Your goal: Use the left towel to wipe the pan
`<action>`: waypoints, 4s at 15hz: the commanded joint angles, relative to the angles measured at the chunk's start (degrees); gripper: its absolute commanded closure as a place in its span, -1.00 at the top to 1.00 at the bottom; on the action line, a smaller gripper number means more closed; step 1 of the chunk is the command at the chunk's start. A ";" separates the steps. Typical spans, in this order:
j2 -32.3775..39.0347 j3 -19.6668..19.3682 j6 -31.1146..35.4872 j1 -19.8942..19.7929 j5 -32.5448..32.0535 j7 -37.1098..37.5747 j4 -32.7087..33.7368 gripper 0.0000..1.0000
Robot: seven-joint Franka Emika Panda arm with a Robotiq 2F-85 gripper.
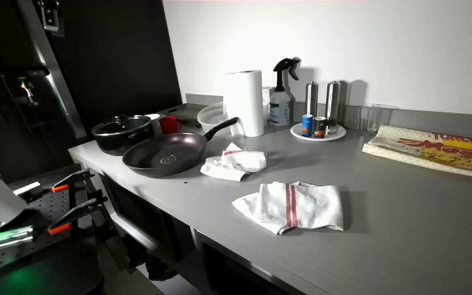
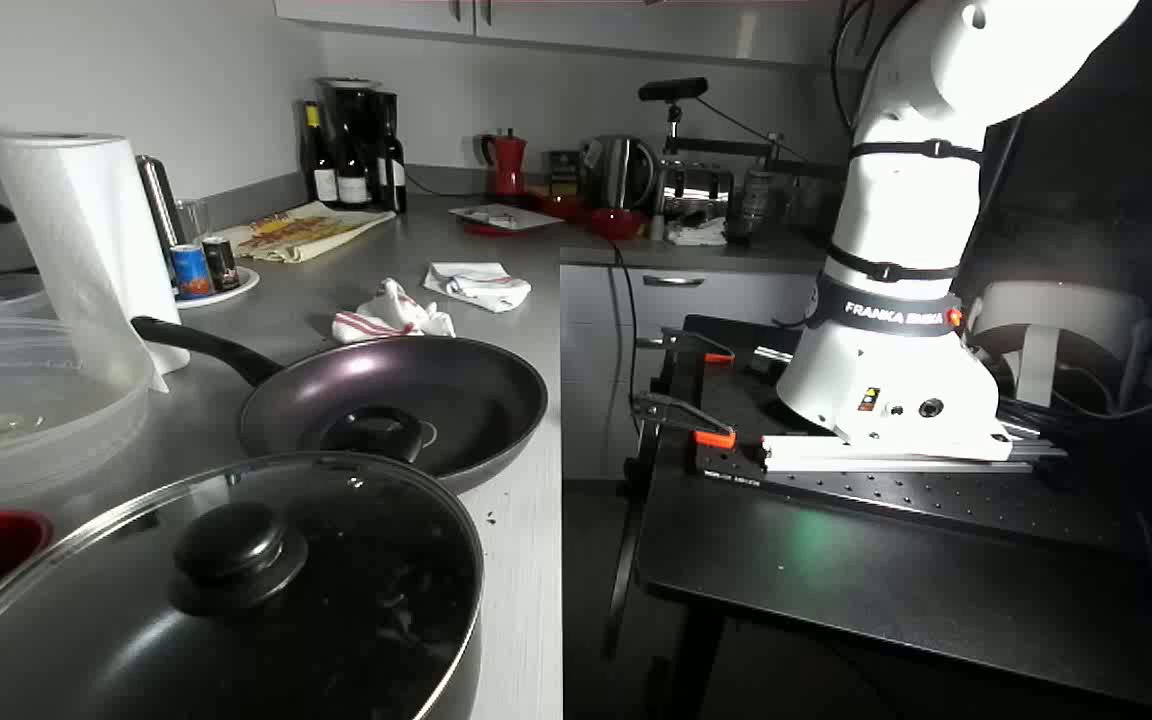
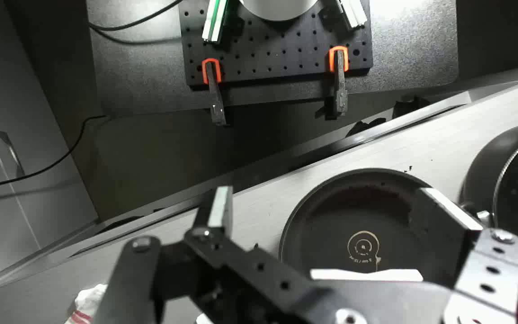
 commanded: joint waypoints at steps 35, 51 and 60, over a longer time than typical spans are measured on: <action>67.53 -4.67 22.96 -2.32 5.13 2.23 44.96 1.00; 88.25 -5.99 23.11 -5.21 9.85 9.48 60.31 1.00; 97.83 -7.76 21.98 -6.28 9.91 16.29 67.99 1.00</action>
